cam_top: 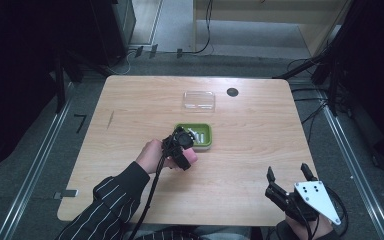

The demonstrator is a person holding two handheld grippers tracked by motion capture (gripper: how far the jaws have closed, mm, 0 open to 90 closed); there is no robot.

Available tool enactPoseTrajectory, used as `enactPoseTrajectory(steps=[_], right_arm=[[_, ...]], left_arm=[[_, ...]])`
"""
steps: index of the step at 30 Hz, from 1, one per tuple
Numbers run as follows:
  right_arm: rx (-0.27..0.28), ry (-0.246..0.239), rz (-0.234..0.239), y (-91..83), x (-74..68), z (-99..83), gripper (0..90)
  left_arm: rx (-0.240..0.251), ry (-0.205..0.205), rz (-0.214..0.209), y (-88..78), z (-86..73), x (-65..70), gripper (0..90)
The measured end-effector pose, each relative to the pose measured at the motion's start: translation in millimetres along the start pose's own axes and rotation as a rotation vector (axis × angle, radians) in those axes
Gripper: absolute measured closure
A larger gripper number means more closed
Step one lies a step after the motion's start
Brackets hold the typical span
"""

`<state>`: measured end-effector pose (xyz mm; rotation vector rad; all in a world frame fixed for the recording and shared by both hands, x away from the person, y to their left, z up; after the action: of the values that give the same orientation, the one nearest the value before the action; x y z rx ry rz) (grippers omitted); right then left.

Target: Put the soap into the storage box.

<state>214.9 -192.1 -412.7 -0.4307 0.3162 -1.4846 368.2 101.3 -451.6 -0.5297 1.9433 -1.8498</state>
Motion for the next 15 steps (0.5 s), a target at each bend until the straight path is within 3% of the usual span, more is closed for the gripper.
enactPoseTrajectory(steps=[15], right_arm=[[0.001,0.001,-0.002,0.2,0.5,0.0,12.7]], left_arm=[[-0.011,0.049,0.007,-2.8,9.1,-2.4,38.5]])
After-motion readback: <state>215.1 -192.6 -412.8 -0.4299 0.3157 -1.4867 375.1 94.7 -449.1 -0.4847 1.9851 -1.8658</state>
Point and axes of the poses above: each handheld gripper's, and its own axes: y roughly forward along the jaws, z roughly out of its top, x roughly to its right, the point moved 3 cm from there along y, roughly forward along the jaws, and after that the axes turned 14 degrees about -x, right-handed, at the moved point
